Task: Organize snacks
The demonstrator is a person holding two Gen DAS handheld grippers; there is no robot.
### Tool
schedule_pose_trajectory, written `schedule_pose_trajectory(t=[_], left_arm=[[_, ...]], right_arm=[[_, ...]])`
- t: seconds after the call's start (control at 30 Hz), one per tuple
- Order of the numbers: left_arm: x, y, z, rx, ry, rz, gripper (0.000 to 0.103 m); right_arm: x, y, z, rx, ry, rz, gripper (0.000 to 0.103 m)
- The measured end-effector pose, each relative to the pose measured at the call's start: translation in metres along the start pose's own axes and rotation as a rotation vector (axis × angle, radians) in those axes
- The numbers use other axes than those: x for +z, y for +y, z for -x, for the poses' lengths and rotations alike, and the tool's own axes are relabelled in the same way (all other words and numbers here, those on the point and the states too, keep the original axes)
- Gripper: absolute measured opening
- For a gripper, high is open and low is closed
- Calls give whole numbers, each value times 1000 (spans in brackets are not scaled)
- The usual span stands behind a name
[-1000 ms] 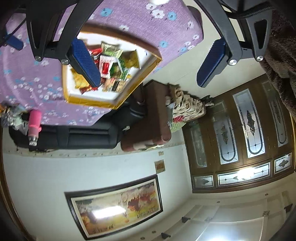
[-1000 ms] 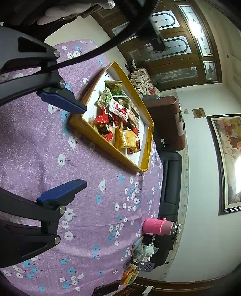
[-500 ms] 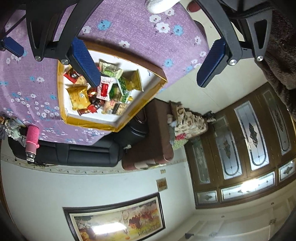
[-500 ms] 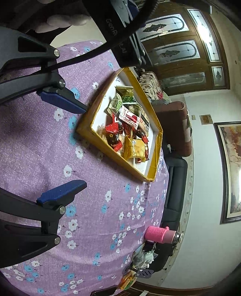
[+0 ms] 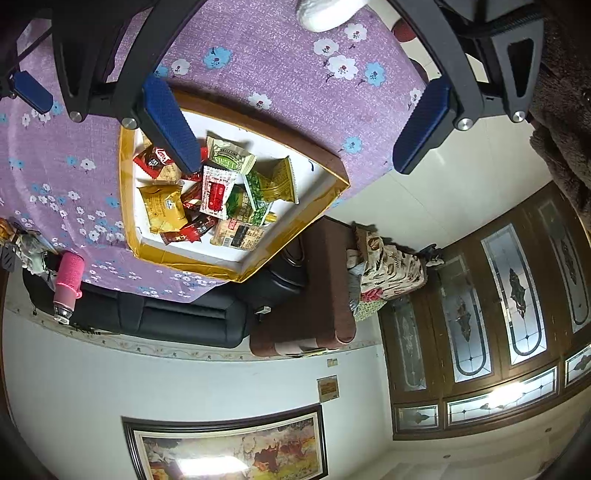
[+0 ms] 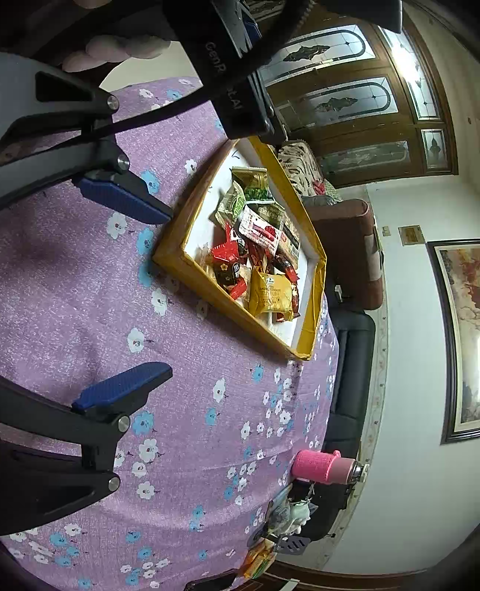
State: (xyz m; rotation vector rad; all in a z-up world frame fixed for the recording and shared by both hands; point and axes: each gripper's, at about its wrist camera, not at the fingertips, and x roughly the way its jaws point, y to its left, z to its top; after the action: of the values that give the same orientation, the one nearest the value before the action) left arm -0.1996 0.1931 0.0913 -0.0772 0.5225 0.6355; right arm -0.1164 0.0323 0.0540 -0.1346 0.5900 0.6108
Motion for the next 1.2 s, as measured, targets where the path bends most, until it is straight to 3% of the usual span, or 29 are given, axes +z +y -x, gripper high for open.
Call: schedule_pose_trajectory(t=[0.3, 0.67, 1.2], left_arm=[[-1, -7, -7, -7, 25, -17, 103], [-5, -10, -21, -71, 112, -12, 103], [-5, -11, -21, -120, 105, -22, 103]], right_arm=[[0, 0, -5, 7, 14, -5, 77], [-1, -2, -10, 11, 34, -12, 77], [-2, -4, -12, -9, 42, -29, 77]])
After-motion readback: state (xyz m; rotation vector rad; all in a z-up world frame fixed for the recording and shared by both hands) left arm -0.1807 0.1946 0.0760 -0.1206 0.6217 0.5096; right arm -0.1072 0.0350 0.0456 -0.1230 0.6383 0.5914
